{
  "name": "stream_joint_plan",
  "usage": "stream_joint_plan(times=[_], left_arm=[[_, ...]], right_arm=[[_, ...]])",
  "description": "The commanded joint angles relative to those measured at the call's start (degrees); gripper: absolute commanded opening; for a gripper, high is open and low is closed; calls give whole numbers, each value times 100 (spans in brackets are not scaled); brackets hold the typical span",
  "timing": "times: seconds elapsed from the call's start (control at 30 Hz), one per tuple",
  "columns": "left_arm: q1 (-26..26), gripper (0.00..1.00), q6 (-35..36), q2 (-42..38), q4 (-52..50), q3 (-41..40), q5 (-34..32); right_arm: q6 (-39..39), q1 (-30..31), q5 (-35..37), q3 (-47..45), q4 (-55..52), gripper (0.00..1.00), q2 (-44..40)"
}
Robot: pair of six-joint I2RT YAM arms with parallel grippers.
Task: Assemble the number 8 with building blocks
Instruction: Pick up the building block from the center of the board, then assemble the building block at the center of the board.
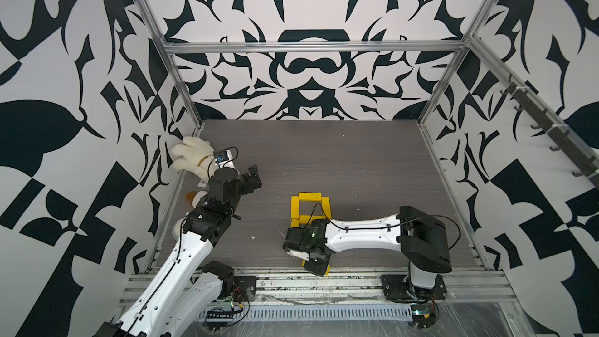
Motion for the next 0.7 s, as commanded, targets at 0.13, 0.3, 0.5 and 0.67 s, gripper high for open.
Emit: stream_joint_plan(times=[0.13,0.3,0.5,0.67], left_arm=[[23,100,89,144,19,83,-85],[24,99,97,256,27,125,-109],[23,100,126,352,1,168,-146],[32,99,141,422,19,186,-188]], right_arm=[[-926,-177,351,395,-234,0,-284],[-1417,-188,651,431,-157,0,-161],[-1923,-239,714,404,1,0,-43],[-2090,-422,644,468,12,0,92]])
